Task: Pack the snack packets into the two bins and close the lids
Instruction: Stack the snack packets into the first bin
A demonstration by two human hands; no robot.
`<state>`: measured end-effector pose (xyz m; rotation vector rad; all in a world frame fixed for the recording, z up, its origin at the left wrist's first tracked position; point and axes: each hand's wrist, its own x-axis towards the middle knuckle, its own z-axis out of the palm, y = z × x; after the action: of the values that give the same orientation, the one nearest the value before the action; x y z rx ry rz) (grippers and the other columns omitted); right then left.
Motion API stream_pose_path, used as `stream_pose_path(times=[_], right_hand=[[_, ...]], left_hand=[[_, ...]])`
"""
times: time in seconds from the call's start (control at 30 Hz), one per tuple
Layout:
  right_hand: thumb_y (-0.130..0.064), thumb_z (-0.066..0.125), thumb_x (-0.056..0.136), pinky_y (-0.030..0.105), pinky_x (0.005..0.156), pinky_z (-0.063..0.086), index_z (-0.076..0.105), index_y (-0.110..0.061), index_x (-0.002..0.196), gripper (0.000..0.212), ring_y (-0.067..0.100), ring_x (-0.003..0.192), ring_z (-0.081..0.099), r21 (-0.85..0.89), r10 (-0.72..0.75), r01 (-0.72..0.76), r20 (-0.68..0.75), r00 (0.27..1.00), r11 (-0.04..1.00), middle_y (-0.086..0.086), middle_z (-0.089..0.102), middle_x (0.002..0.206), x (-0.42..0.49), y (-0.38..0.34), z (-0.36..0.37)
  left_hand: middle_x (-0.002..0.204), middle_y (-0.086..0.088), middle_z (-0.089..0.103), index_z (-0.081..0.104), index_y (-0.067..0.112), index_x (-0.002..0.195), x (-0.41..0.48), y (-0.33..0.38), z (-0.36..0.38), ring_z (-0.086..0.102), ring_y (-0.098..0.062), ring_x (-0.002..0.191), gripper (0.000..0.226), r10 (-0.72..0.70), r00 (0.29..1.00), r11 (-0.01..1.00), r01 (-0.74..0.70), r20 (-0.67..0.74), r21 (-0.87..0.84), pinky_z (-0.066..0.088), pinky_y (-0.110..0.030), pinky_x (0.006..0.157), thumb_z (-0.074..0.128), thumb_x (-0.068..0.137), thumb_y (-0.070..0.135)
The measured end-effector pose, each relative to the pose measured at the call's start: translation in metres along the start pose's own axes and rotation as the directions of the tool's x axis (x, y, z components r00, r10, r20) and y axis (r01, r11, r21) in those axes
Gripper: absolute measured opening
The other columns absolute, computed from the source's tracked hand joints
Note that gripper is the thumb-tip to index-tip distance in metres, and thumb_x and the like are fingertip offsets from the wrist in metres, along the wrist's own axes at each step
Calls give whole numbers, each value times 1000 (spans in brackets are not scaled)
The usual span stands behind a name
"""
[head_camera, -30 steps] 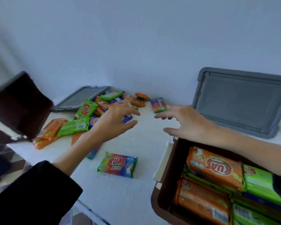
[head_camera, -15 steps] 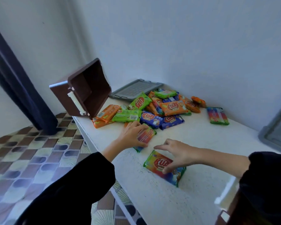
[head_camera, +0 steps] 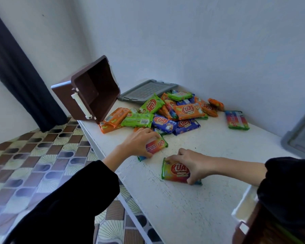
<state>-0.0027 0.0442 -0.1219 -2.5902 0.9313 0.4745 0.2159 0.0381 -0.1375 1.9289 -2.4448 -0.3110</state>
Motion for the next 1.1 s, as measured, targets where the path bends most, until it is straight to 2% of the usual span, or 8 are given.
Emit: stream_pose_path(times=[0.13, 0.3, 0.47, 0.67, 0.8, 0.93, 1.03, 1.1], right_hand=[[-37, 75, 73, 32, 91, 41, 22, -26, 143, 89, 25, 118, 41, -16, 9, -10, -46, 999, 1000, 9, 39, 129, 1, -2, 5], [-28, 77, 69, 26, 77, 40, 30, -25, 139, 84, 25, 111, 47, -1, 22, -22, -102, 995, 1000, 9, 45, 122, 2, -4, 6], [-26, 80, 66, 26, 77, 41, 37, -26, 134, 81, 17, 102, 45, 64, 74, -63, -180, 981, 996, 7, 46, 120, -18, 1, -20], [-25, 80, 61, 28, 78, 46, 45, -32, 128, 75, 14, 97, 48, 138, 202, -158, -411, 889, 978, -1, 52, 114, -99, 13, -65], [-26, 81, 62, 23, 73, 42, 45, -35, 128, 75, 12, 93, 51, 210, 360, -295, -460, 811, 932, -7, 53, 106, -182, 16, -70], [-32, 82, 60, 19, 71, 44, 42, -40, 127, 78, 12, 95, 55, 259, 488, -414, -421, 765, 873, -6, 56, 111, -266, 6, -46], [-33, 83, 56, 21, 79, 47, 41, -43, 125, 81, 7, 95, 54, 296, 574, -494, -352, 739, 818, -10, 52, 109, -314, -7, -9], [-40, 82, 53, 22, 80, 47, 39, -46, 124, 84, 3, 93, 51, 311, 617, -537, -302, 726, 784, -15, 48, 107, -336, -14, 17]], left_hand=[[133, 0, 43, 32, 34, 139, 1, 3, 3, 39, -19, 119, 78, -27, 999, 999, 28, -29, 25, 37, -31, 94, 70, 72, 52], [125, -1, 50, 37, 33, 137, 1, 7, 5, 45, -19, 110, 74, -20, 996, 999, 23, -87, 34, 39, -26, 85, 71, 73, 45], [124, -1, 55, 43, 29, 134, 5, 14, -6, 49, -19, 108, 76, 14, 995, 998, -19, -98, -53, 45, -35, 92, 77, 67, 39], [117, 5, 55, 45, 31, 132, 13, 69, -49, 51, -13, 100, 75, 224, 953, 968, -242, -206, -67, 48, -27, 80, 79, 65, 35], [114, 9, 56, 47, 34, 129, 9, 128, -84, 56, -10, 97, 73, 397, 883, 888, -439, -253, -139, 53, -24, 74, 81, 65, 32], [114, 14, 56, 48, 34, 128, -4, 188, -100, 56, -3, 100, 71, 606, 775, 750, -632, -179, -197, 51, -14, 75, 81, 65, 33], [107, 28, 52, 48, 38, 123, -22, 237, -98, 52, 7, 103, 68, 765, 637, 609, -762, -91, -221, 47, -5, 77, 82, 64, 38], [110, 25, 55, 46, 42, 123, -31, 267, -88, 52, 4, 104, 67, 840, 542, 522, -818, -21, -241, 45, -9, 83, 77, 64, 44]])
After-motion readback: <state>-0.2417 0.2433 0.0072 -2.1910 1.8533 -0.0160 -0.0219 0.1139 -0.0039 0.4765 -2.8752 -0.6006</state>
